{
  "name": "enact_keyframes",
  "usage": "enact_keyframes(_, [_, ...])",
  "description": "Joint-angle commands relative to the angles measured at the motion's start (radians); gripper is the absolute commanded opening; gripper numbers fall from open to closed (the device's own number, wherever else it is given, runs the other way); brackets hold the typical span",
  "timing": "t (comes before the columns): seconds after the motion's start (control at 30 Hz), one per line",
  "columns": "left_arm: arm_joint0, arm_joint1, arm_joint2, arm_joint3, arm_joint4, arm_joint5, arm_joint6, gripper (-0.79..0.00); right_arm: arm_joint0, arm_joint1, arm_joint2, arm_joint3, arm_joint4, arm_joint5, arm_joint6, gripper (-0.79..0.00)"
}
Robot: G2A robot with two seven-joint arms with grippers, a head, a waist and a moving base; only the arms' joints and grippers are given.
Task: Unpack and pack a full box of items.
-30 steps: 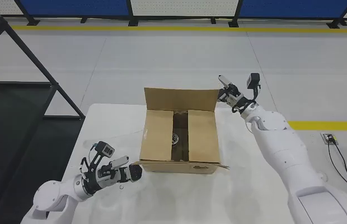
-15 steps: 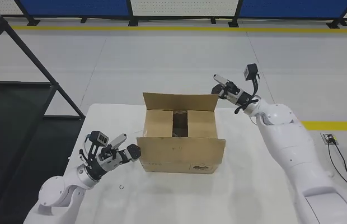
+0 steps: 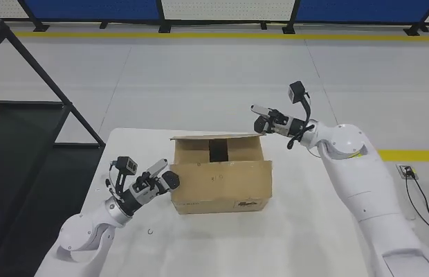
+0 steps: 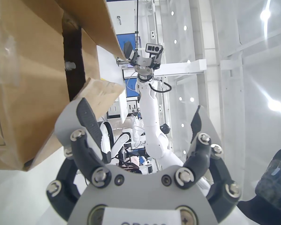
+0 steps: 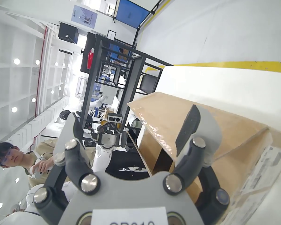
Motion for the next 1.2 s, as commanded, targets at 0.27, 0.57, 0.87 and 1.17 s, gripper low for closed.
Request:
enact_keyframes(0.27, [-0.043,-0.009,0.038,0.044,0.019,0.031,0.017,0.000,-0.164,0.052,0.068,-0.324,-0.091,0.288,0.045,0.000])
enact_keyframes(0.57, [-0.082,-0.018,0.066,0.085,0.025,0.046,0.026,0.000,-0.197,0.048,0.063,-0.365,-0.004,0.368,-0.011,0.000])
enact_keyframes(0.87, [-0.087,-0.023,0.069,0.092,0.020,0.036,0.028,0.000,-0.156,0.037,0.014,-0.264,0.045,0.446,0.026,0.000])
enact_keyframes(1.17, [-0.082,-0.026,0.065,0.089,0.021,0.031,0.031,0.000,-0.143,0.028,-0.013,-0.177,0.099,0.416,0.066,0.000])
